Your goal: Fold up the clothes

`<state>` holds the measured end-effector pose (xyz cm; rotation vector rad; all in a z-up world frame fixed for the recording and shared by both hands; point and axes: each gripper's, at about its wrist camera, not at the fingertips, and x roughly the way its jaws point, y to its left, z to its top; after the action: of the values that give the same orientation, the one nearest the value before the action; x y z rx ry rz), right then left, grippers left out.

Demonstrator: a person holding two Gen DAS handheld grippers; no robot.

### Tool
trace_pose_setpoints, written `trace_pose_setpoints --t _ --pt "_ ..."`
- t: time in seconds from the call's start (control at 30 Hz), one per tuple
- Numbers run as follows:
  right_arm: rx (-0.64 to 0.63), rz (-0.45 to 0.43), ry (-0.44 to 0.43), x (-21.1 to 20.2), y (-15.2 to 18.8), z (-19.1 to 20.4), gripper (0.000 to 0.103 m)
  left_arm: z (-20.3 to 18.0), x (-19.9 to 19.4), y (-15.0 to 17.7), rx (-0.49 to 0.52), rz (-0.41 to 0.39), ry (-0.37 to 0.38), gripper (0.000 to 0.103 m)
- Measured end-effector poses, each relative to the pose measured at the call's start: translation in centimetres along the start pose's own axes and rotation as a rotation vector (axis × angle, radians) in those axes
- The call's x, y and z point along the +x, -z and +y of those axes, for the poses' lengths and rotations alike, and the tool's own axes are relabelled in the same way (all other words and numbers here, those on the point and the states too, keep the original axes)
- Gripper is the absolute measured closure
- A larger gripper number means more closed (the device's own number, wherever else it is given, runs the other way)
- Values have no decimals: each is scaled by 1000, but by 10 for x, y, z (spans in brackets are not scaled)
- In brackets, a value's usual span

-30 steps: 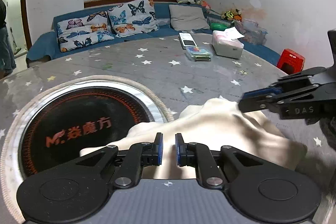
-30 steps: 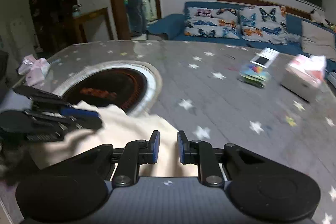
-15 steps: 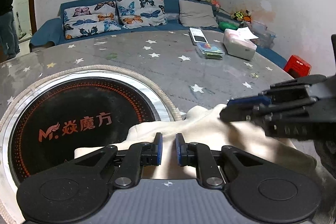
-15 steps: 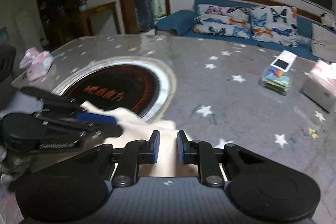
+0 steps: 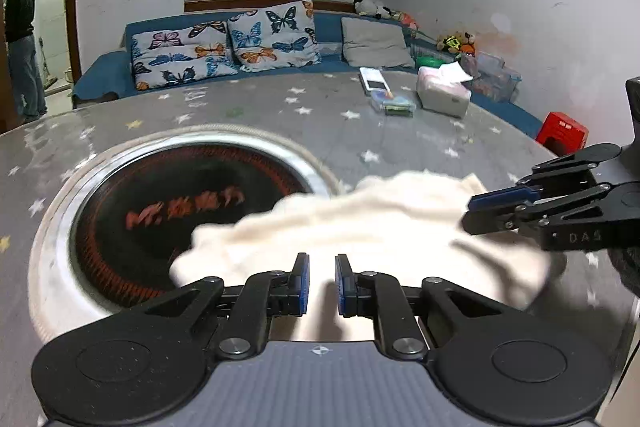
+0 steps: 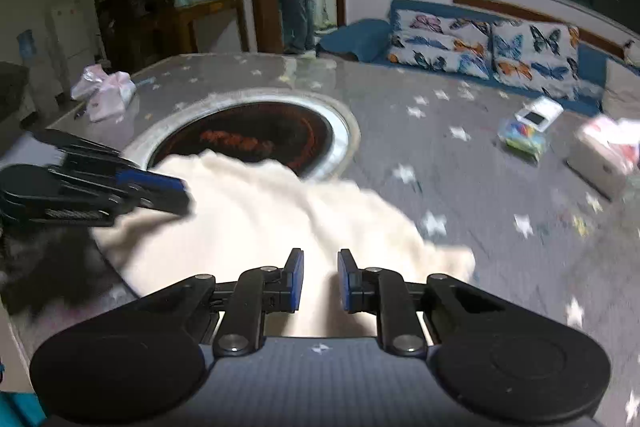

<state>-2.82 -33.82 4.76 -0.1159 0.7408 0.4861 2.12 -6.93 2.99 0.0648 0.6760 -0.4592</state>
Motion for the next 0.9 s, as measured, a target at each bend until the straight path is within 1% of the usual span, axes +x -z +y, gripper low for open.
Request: trace_pose_setpoints --t 0.03,0.1,0.13,0.23,0.33,0.43,0.53,0.6,0.7,0.77,0.83,0.9 --pt "19 9 7 1 5 -4 88 2 -2 4 -5 3 -4 88" --pt "51 4 3 3 11 -12 96 8 -4 11 -24 9 -16 88" --pt "64 -3 4 2 12 -16 97 11 -6 14 -36 11 -22 88" --pt "68 -13 29 -7 10 -15 95 17 -13 16 -61 -2 -31 88" --pt "35 -27 10 -24 12 -4 95 17 -26 19 -80 -24 -24 88" --pt "-14 -24 -11 -36 19 12 95 11 -34 23 -61 -36 -12 88" --pt "-58 -6 -12 -42 27 24 95 5 -36 31 -12 -33 -31 88" --pt "-68 20 -1 -40 34 25 94 7 -35 36 -12 -29 -34 86" --pt "-58 61 38 -34 45 18 94 10 -36 40 -16 -35 -40 86" --pt "-41 54 32 -37 46 14 94 8 -40 38 -14 -37 -46 86" --pt "-68 34 30 -45 40 19 94 6 -44 35 -9 -47 -45 86" --pt "-92 12 4 -48 32 27 94 3 -48 32 -5 -57 -41 86"
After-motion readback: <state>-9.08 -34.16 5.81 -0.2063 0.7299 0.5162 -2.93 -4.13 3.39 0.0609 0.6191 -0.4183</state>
